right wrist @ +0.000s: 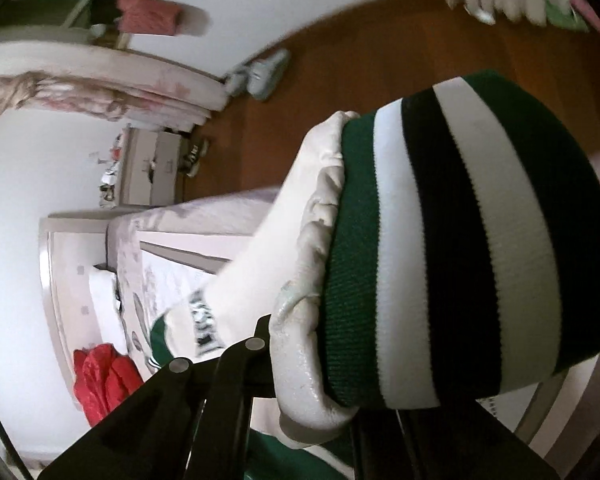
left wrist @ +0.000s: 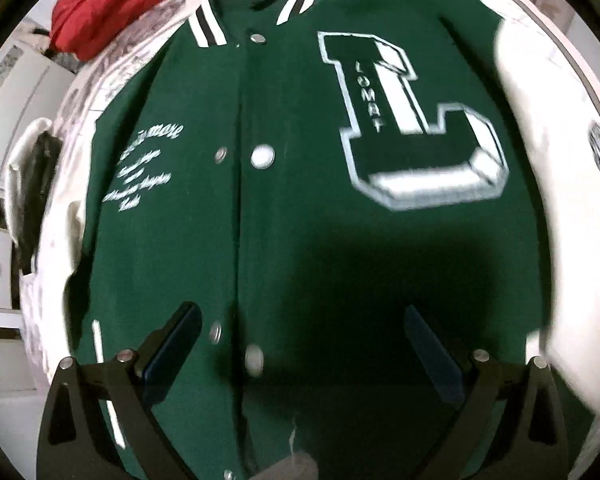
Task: Fold large clothes
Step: 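Grasp the cream sleeve cuff with the right tool and fold it across the body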
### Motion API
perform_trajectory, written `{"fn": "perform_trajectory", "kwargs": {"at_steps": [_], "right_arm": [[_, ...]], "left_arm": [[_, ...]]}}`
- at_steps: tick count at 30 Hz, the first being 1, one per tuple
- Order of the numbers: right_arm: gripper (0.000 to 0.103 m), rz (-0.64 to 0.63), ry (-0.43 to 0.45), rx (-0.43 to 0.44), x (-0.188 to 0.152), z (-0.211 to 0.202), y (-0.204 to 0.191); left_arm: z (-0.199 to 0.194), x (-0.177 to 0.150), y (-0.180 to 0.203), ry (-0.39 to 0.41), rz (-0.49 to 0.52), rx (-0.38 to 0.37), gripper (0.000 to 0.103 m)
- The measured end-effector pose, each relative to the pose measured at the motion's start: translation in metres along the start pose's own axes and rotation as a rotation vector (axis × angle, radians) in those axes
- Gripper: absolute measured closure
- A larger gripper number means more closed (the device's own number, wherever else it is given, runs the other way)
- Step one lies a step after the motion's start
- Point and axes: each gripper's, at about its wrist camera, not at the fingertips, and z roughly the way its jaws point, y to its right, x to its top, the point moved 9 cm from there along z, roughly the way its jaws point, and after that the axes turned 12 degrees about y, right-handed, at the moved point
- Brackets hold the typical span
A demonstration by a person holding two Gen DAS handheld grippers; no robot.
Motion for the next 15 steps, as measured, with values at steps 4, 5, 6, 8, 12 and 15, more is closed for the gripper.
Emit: {"fn": "perform_trajectory", "kwargs": {"at_steps": [4, 5, 6, 8, 12, 15], "right_arm": [[0.098, -0.164, 0.038, 0.056, -0.003, -0.021, -0.086], [0.098, -0.212, 0.034, 0.070, -0.010, -0.017, -0.113], [0.098, -0.278, 0.030, 0.083, -0.021, -0.015, -0.144], [0.098, -0.408, 0.015, 0.117, -0.047, -0.014, -0.198], [0.098, -0.696, -0.033, 0.174, -0.131, -0.012, -0.290], [0.098, -0.893, -0.113, 0.218, -0.225, -0.005, -0.342]], "left_arm": [[0.027, 0.008, 0.001, -0.059, -0.032, -0.086, 0.000], [0.027, 0.009, -0.004, -0.063, -0.043, -0.099, 0.000], [0.025, 0.011, -0.012, -0.063, -0.058, -0.100, 0.000], [0.015, 0.017, -0.041, -0.041, -0.108, -0.105, 0.000], [-0.008, 0.019, -0.136, 0.014, -0.236, -0.038, 0.000], [-0.017, 0.006, -0.214, 0.030, -0.331, 0.042, 0.000]]}}
